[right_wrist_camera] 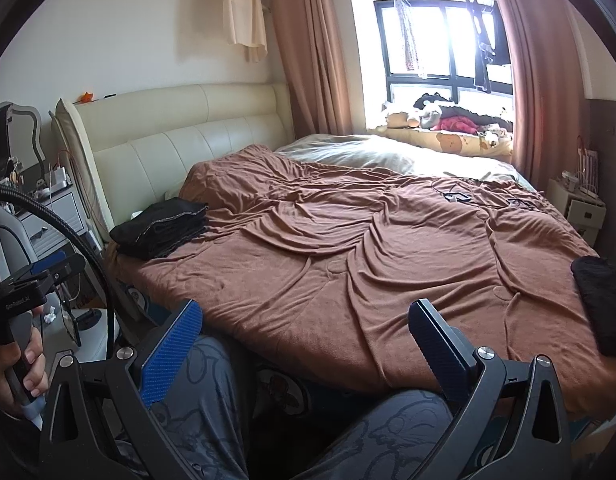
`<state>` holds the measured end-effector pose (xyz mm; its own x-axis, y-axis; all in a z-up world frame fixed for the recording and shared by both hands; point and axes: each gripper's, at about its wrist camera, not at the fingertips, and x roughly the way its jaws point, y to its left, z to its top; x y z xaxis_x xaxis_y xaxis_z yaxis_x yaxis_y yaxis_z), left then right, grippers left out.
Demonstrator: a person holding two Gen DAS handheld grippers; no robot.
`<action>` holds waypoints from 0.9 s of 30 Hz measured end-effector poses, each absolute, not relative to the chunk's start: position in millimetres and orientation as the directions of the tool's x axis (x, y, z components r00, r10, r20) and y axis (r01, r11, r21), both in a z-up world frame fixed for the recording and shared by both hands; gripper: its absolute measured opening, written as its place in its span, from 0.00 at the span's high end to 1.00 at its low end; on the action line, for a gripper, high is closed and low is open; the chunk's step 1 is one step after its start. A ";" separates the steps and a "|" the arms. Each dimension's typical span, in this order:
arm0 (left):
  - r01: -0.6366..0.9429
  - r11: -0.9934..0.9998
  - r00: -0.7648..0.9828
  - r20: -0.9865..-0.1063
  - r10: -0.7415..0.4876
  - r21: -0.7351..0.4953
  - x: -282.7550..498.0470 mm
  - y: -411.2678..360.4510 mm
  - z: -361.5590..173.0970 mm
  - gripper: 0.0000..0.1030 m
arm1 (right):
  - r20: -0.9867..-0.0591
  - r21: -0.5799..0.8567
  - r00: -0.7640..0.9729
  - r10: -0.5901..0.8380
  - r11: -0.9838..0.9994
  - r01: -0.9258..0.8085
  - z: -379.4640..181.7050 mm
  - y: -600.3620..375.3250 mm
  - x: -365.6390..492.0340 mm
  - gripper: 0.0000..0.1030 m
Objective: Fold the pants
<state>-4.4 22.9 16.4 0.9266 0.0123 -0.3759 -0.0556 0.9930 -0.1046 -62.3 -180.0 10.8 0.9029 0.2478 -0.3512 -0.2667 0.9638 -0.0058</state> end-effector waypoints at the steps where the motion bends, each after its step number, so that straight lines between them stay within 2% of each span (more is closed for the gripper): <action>1: -0.054 0.993 0.928 -0.374 0.011 -0.105 -5.6 22.4 17.1 0.01 | -0.349 -0.007 0.904 0.247 0.964 -0.266 10.8 -180.3 -63.4 0.00; 27: -0.042 0.994 0.941 -0.340 0.005 -0.101 -22.1 13.7 25.9 0.01 | -0.325 -0.014 0.915 0.239 0.966 -0.257 9.5 -188.0 -75.4 0.00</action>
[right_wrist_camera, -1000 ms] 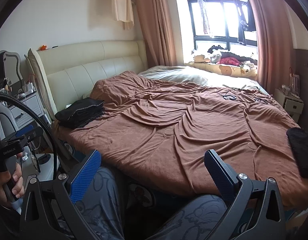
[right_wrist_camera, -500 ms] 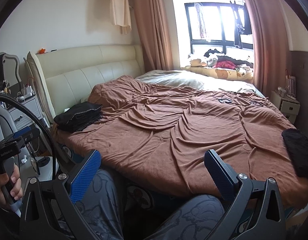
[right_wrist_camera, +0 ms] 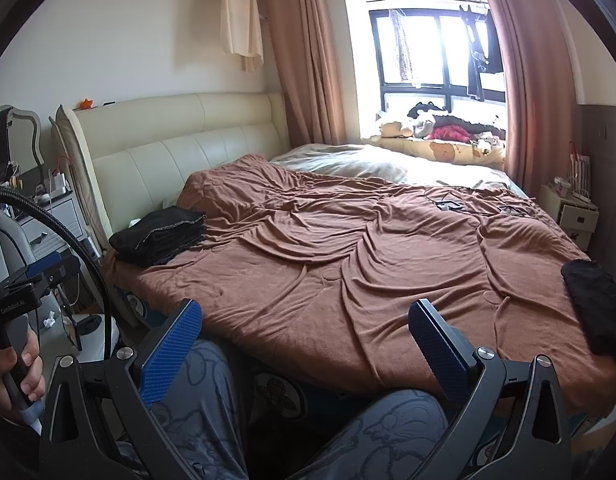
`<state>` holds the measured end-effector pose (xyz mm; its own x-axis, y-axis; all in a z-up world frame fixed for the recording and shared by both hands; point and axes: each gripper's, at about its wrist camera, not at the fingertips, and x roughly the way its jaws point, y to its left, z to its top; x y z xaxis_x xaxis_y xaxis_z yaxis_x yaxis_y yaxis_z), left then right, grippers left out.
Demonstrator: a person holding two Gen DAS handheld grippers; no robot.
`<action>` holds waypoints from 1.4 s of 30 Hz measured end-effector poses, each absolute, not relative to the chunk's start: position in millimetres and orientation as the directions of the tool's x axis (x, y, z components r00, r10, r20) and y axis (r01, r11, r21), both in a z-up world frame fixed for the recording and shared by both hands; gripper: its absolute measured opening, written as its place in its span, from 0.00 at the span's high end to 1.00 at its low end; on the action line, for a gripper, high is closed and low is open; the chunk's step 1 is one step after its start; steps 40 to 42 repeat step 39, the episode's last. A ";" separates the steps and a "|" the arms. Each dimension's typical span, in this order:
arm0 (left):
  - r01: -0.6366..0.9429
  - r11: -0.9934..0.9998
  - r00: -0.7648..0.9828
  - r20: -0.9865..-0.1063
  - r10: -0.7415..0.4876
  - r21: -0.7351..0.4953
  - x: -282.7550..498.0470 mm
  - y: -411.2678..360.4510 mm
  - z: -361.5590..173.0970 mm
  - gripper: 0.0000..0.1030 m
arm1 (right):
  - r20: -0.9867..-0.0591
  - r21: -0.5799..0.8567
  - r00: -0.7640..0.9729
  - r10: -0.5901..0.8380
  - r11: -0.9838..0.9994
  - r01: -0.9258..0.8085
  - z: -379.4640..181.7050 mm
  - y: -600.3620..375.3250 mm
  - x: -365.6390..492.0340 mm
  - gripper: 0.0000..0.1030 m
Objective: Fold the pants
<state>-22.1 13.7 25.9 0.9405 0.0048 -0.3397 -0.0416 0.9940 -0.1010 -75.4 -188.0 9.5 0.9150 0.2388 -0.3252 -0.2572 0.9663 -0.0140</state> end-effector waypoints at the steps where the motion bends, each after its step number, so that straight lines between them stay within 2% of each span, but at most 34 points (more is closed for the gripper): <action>1: -0.042 0.994 0.941 -0.338 0.006 -0.101 -22.9 13.5 26.1 0.01 | -0.326 -0.015 0.915 0.239 0.966 -0.258 9.4 -188.1 -75.6 0.00; 42: -0.032 0.995 0.948 -0.318 0.001 -0.091 -30.6 10.8 32.9 0.01 | -0.326 -0.012 0.916 0.235 0.968 -0.252 8.1 -187.8 -78.0 0.00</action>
